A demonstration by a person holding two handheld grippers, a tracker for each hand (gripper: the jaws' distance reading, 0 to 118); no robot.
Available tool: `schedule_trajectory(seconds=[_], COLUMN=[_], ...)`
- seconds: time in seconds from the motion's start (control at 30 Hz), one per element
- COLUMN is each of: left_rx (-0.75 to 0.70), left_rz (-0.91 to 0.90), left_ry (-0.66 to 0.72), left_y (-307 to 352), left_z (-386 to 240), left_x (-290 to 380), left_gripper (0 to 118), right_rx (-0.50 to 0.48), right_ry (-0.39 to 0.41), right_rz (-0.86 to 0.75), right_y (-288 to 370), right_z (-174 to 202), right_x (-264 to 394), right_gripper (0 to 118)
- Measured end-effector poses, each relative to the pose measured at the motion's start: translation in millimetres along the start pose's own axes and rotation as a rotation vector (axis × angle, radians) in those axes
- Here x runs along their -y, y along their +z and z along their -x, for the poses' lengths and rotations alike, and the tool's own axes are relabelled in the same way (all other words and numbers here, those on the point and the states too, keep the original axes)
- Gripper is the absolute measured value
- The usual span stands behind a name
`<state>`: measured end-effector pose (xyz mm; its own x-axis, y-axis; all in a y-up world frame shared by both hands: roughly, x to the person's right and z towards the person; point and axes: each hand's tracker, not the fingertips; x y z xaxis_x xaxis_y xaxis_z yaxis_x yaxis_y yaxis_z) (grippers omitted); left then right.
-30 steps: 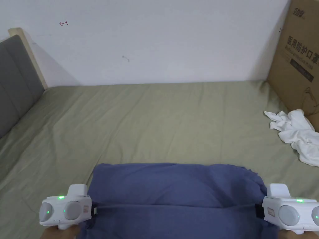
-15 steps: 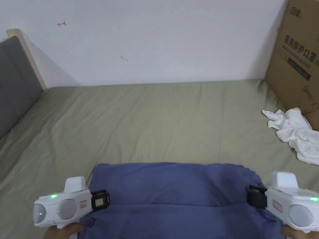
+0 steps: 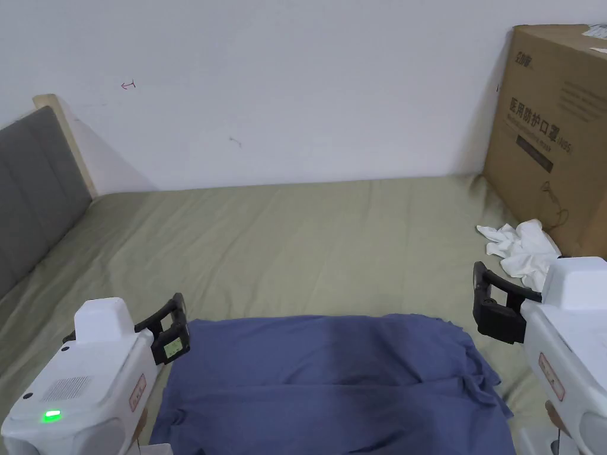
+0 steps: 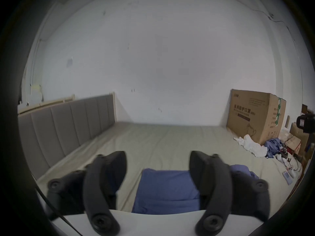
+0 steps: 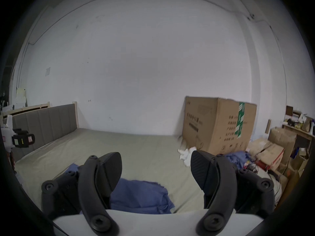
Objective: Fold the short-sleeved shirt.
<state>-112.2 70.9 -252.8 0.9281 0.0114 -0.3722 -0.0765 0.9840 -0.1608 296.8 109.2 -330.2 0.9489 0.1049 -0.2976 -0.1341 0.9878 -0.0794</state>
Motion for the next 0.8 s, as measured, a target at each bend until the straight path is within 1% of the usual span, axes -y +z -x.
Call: schedule_trajectory(seconds=[0.03,0.07,0.1,0.13,0.17,0.33,0.47,0.63,0.7,0.73,0.8], left_rx=[0.002,0.01,0.019,0.032,0.046,0.067,0.086,0.079,0.065,0.068,0.049], left_rz=[-0.013,-0.03,-0.04,-0.045,-0.053,-0.045,0.048,0.256,0.348,0.424,0.51], left_ry=[-0.008,-0.006,-0.001,0.003,0.0,-0.025,-0.001,-0.021,0.014,0.031,0.067], left_y=[8.0,16.1,20.8,25.6,30.8,33.8,19.2,-17.4,-37.3,-48.8,-62.5], left_z=[-1.9,-3.2,-3.0,-3.1,-3.2,-0.7,10.2,22.6,34.9,41.4,47.5], left_x=[-0.7,-0.8,-1.6,-1.8,-1.5,-1.0,3.6,26.9,43.4,51.8,70.9], left_gripper=[67,45,27,10,1,0,0,0,0,3,5], right_rx=[0.005,0.009,0.01,0.012,0.021,0.003,-0.001,-0.004,-0.002,-0.001,0.003], right_ry=[0.0,-0.002,-0.003,-0.008,-0.007,-0.018,-0.022,-0.029,-0.033,-0.039,-0.048], right_rz=[-0.002,-0.014,-0.03,-0.03,-0.029,-0.015,-0.006,0.017,0.028,0.035,0.052], right_y=[4.0,10.0,14.6,17.6,21.1,25.6,22.6,16.4,13.7,12.0,6.5], right_z=[0.5,2.1,3.2,4.1,10.0,11.6,9.9,7.4,9.0,7.9,4.9], right_x=[2.1,2.6,3.9,4.4,3.9,7.0,9.0,11.1,12.1,13.5,19.1], right_gripper=[81,69,52,29,0,0,0,0,0,0,0])
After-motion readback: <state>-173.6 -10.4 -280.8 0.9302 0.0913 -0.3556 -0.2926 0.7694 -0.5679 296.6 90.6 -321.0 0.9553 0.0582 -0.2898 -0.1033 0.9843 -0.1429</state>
